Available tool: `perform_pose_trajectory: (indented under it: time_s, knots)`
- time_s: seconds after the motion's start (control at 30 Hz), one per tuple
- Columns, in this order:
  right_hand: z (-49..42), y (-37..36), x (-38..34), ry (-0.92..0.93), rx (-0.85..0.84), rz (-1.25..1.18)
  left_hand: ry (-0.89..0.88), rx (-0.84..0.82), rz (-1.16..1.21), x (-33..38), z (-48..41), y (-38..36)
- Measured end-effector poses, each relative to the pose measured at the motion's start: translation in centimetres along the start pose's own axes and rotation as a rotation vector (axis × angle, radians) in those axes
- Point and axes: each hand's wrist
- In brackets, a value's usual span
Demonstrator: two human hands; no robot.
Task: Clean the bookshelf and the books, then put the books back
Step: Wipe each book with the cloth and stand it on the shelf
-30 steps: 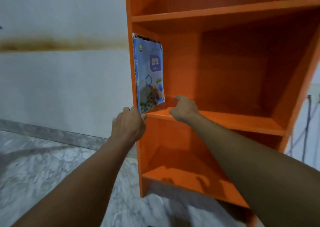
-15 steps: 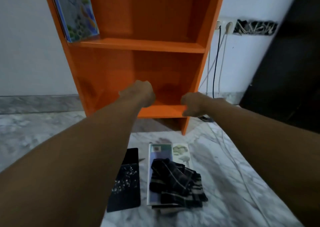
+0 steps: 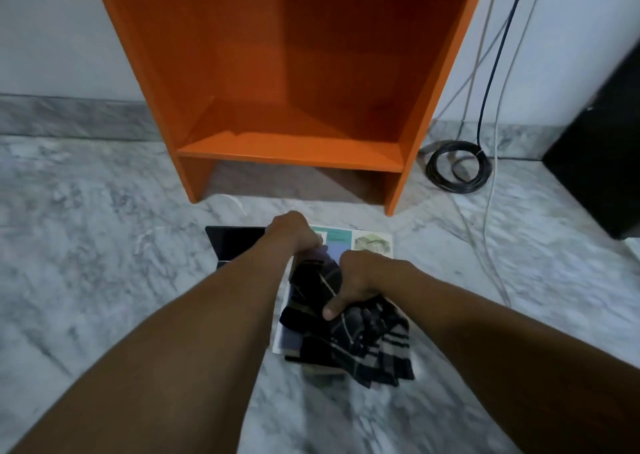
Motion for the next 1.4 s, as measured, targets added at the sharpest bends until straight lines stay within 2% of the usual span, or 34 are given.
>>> perform_pose_trajectory:
  time_s: [0.07,0.23,0.3,0.47,0.53,0.6,0.73,0.77,0.8,0.83,0.93,1.03,1.07,1.1,1.17,1.23,1.27,1.33,1.37,1.4]
  knots:
    - [-0.1,-0.6,0.2,0.049,0.024,-0.016,0.032,-0.003,0.071,-0.1,-0.7,-1.4]
    - [-0.1,-2.2,-0.1,0.148,0.099,-0.026,0.083,0.113,0.099,0.5,-2.2,-3.0]
    - [0.1,-2.2,0.0,0.158,0.077,-0.065,0.088,0.105,0.196,0.5,-2.5,-2.8]
    - [3.3,1.3,2.0,0.147,-0.216,-0.319,-0.014,0.006,0.860,-0.9,-1.5,-1.1]
    - [5.3,3.8,3.2,0.168,-0.238,-0.504,-0.073,-0.107,1.108,-1.5,-0.6,0.0]
    - [6.9,6.6,3.8,0.181,-0.012,-0.626,-0.161,-0.202,1.267,-1.6,0.5,1.5]
    - [7.3,10.9,4.4,0.213,0.926,-0.574,-0.316,-0.248,1.214,-0.8,1.9,4.0]
    - [7.0,11.1,4.2,0.217,1.096,-0.551,-0.335,-0.246,1.196,-0.4,2.2,4.4]
    - [6.7,10.5,3.8,0.243,1.176,-0.533,-0.352,-0.254,1.181,0.3,2.8,4.9]
    - [6.3,9.4,3.6,0.289,1.184,-0.464,-0.369,-0.251,1.177,1.0,3.1,5.4]
    - [4.1,2.6,3.8,0.390,1.034,0.111,-0.430,-0.209,1.179,3.0,3.8,7.2]
    - [4.3,-3.2,4.8,0.621,0.574,0.423,-0.470,-0.176,1.160,3.5,4.1,8.8]
    - [5.2,-3.8,4.8,0.691,0.519,0.460,-0.470,-0.181,1.172,3.6,4.5,9.1]
    - [6.1,-3.5,4.7,0.748,0.598,0.444,-0.479,-0.184,1.187,3.6,4.7,9.4]
    - [7.8,-0.5,4.0,0.743,0.940,0.224,-0.497,-0.171,1.212,3.5,5.1,9.7]
    - [8.8,4.6,3.3,0.600,1.320,-0.042,-0.501,-0.168,1.209,3.5,5.6,9.8]
    - [9.0,6.7,2.7,0.509,1.406,-0.180,-0.505,-0.174,1.198,3.8,5.9,9.8]
    - [8.3,7.8,1.5,0.360,1.373,-0.357,-0.510,-0.168,1.202,4.7,6.8,10.2]
    - [7.8,6.8,0.9,0.342,1.327,-0.292,-0.509,-0.155,1.228,5.3,7.3,10.4]
    - [7.1,4.7,0.5,0.389,1.260,-0.119,-0.510,-0.131,1.246,5.9,7.7,10.7]
Point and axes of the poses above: each hand's wrist, its own z-axis away from the middle knuckle, its own y-axis out of the back of the hand, x = y × z, and after that the axes turned 5 degrees about -x, right-handed
